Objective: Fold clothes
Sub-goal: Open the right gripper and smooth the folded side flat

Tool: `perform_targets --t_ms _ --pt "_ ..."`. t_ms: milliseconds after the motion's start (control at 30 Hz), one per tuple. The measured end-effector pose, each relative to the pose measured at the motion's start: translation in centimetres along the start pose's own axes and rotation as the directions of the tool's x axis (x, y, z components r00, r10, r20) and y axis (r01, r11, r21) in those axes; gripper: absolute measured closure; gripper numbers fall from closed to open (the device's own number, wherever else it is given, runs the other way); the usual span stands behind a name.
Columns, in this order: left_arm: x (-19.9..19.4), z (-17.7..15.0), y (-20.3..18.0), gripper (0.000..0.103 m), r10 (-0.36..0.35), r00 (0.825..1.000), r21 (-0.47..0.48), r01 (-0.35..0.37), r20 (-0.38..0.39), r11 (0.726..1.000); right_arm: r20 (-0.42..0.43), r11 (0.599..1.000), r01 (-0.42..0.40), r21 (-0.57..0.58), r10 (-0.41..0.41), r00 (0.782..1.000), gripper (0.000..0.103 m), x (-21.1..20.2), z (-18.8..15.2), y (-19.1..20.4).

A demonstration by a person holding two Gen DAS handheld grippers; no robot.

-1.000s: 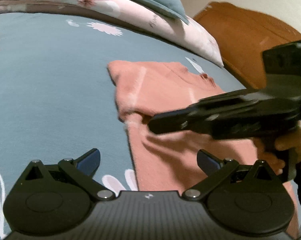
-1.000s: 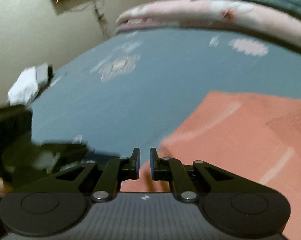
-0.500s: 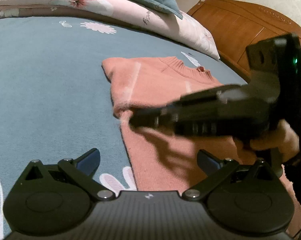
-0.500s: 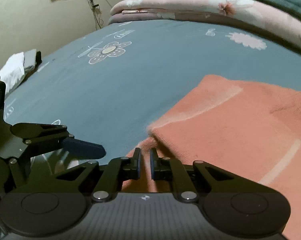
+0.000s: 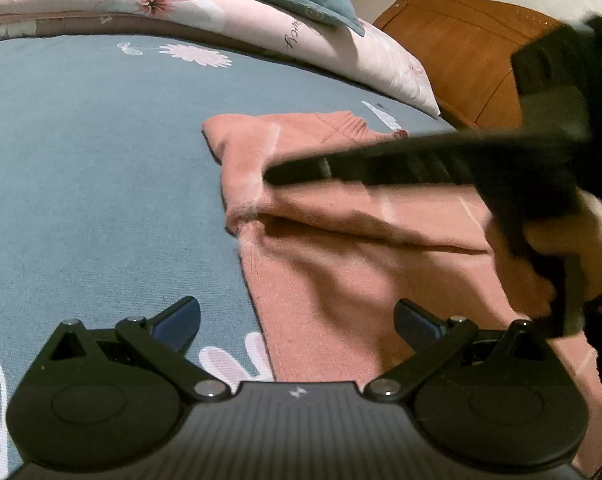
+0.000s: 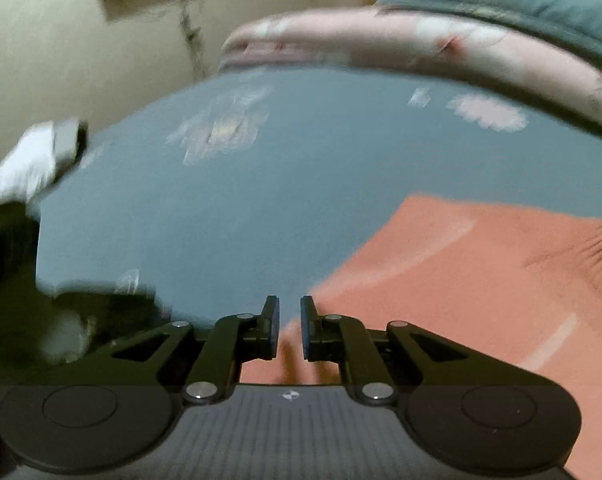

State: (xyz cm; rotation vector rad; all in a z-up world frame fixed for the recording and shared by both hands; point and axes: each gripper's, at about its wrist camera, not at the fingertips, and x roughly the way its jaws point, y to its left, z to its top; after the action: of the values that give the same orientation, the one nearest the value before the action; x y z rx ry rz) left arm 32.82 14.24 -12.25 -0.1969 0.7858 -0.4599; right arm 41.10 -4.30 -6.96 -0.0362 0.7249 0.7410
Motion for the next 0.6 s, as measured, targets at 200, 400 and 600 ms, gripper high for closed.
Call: perform_targets --t_ms 200,400,600 --pt "0.0 0.1 0.1 0.001 -0.007 1.000 -0.008 0.007 0.000 1.000 -0.086 0.994 0.112 0.011 -0.111 0.990 0.086 4.1 -0.4 -1.3" --pt "0.0 0.1 0.0 0.001 -0.006 1.000 -0.007 0.006 0.002 1.000 -0.009 0.989 0.147 0.005 -0.147 0.989 0.086 2.7 3.4 -2.2" --pt "0.0 0.1 -0.1 0.001 -0.003 1.000 -0.003 0.003 0.004 1.000 -0.089 0.977 0.213 0.029 -0.209 0.974 0.084 8.2 3.5 -3.6"
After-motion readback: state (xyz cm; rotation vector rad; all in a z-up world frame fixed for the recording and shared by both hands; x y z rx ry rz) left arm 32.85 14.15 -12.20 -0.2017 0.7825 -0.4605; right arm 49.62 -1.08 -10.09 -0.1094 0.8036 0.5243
